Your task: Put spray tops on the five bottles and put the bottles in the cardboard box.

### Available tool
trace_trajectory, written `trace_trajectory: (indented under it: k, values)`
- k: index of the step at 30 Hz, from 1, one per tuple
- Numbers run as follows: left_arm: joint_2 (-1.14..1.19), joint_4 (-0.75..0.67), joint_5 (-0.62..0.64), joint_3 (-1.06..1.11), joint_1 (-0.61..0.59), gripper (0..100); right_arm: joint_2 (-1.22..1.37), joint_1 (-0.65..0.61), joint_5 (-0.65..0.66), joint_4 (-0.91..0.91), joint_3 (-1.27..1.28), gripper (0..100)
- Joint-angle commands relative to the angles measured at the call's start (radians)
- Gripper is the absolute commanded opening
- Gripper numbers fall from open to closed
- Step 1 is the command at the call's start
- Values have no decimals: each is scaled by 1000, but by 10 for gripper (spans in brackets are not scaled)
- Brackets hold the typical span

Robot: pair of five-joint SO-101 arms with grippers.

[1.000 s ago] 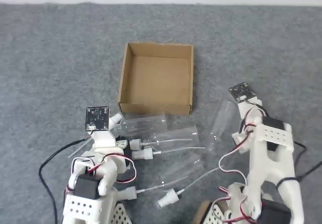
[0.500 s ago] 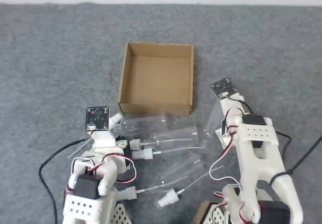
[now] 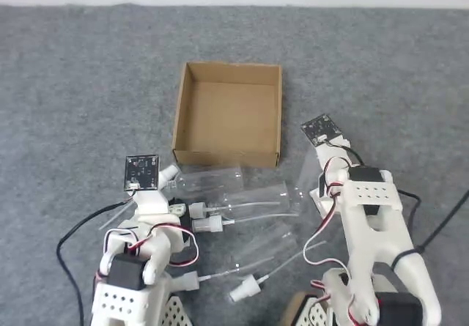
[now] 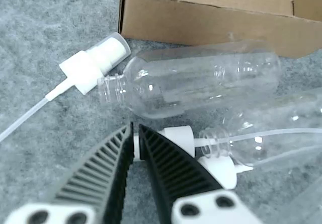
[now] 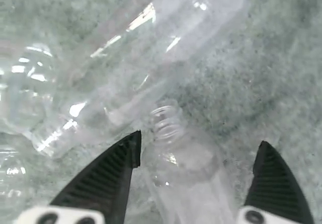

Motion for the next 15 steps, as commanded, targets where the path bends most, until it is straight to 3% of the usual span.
trace_trajectory:
  k: [1,15]
  values:
    - [-15,-6,-8,-12,-3,12,-44,-31,46,45,-14,315]
    - [-15,-6,-8,-12,-3,12,-44,-38,183,97,-14,315]
